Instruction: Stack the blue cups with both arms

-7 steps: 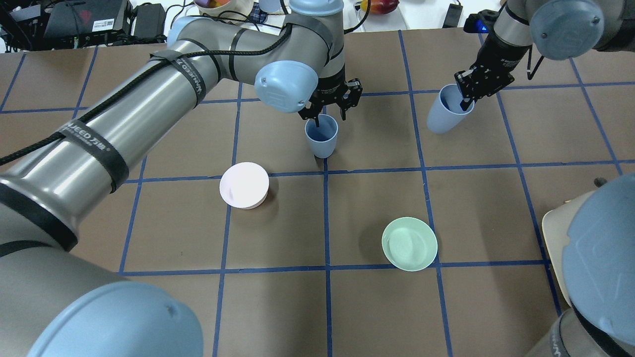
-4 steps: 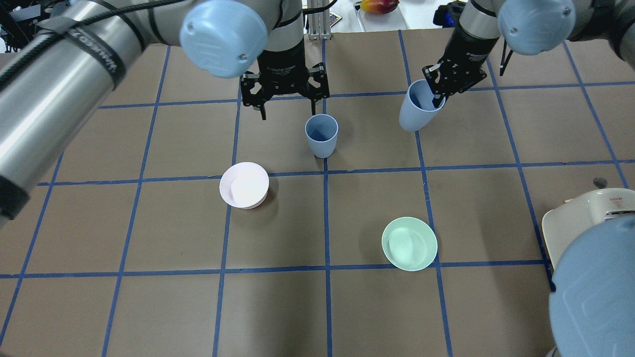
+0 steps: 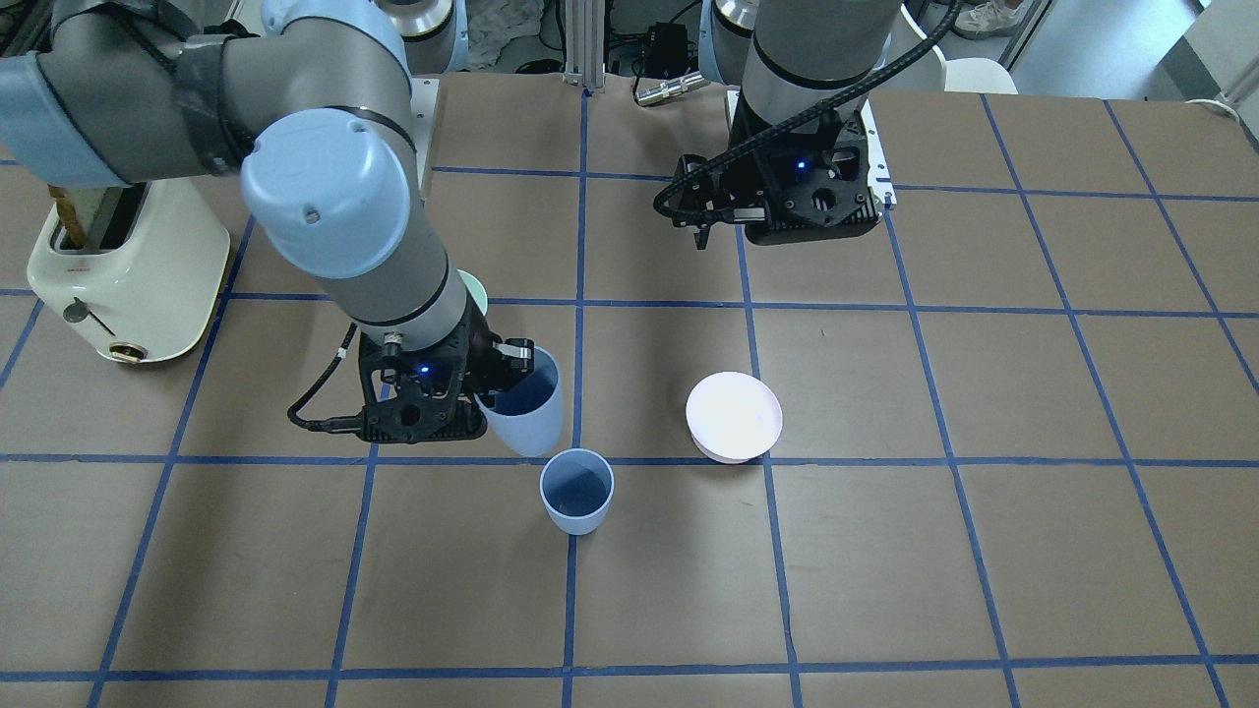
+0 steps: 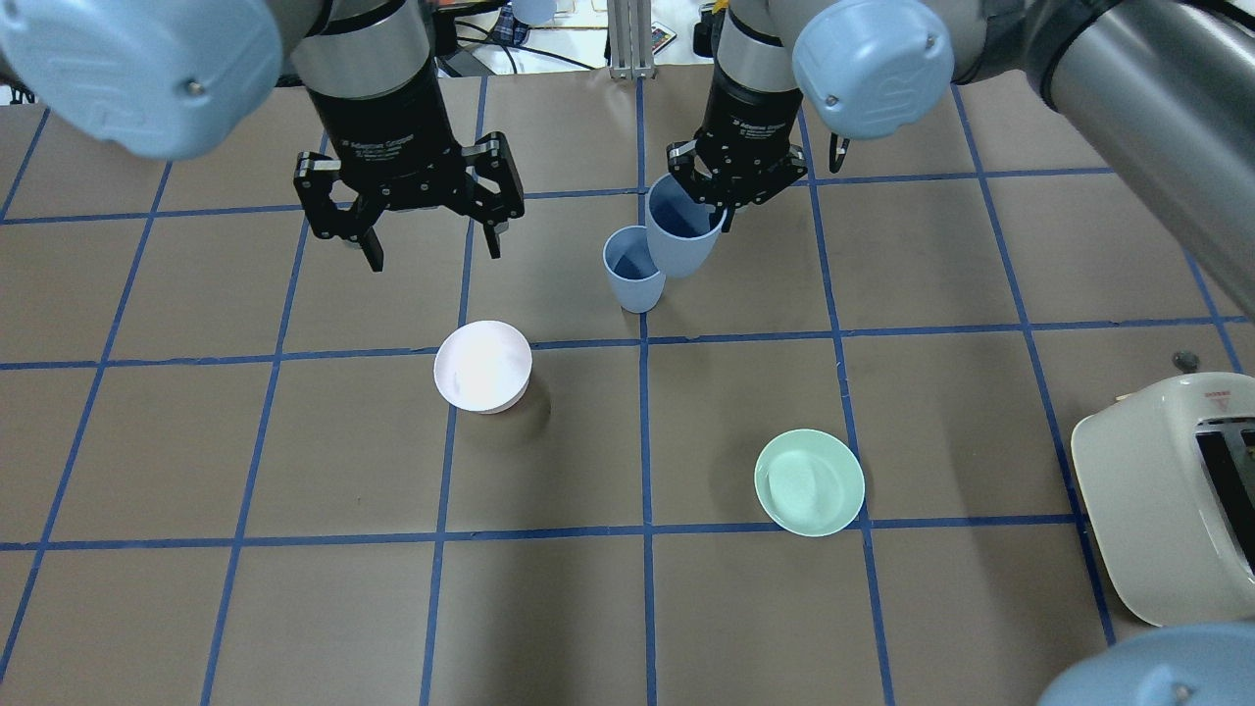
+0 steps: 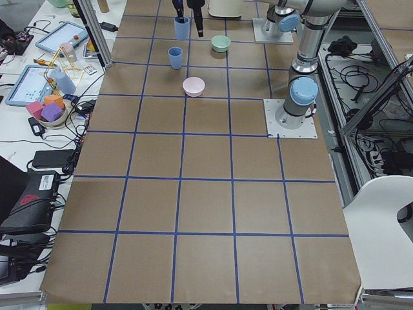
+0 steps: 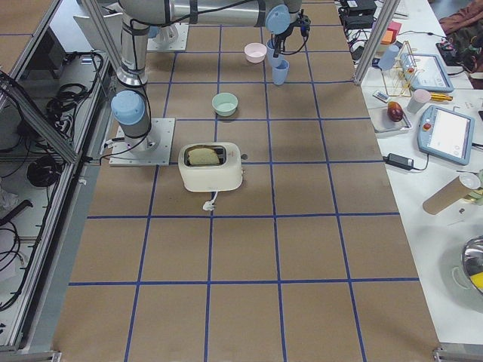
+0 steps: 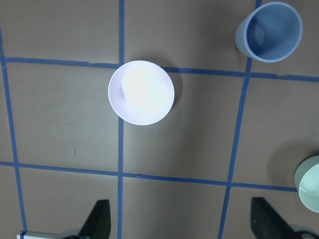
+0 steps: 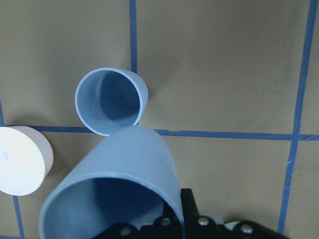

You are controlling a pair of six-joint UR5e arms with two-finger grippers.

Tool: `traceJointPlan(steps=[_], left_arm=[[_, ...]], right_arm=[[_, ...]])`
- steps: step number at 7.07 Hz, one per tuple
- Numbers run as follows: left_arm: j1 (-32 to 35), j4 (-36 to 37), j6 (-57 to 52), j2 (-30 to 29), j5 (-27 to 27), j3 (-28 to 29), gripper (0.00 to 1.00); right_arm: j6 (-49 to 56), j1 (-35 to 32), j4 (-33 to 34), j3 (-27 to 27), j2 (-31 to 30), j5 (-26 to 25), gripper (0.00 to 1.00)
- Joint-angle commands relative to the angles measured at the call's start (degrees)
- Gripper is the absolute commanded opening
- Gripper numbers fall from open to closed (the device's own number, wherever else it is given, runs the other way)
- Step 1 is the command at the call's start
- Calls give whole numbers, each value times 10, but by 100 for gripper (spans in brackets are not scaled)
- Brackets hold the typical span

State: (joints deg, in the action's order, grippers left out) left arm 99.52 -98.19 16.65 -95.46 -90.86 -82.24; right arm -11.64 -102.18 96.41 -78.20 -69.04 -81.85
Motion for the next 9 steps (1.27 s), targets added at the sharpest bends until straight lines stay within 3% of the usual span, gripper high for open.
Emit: traceJointPlan(steps=[1, 3, 9], left_arm=[[-23, 126, -28, 30, -1, -74, 100], [-50, 160, -122, 32, -5, -68, 100], [-62, 128, -121, 28, 0, -48, 100]], right_arm=[[-39, -17, 61, 2, 18, -2, 0], [-42, -17, 88, 2, 38, -9, 0], [-41, -17, 84, 1, 51, -2, 0]])
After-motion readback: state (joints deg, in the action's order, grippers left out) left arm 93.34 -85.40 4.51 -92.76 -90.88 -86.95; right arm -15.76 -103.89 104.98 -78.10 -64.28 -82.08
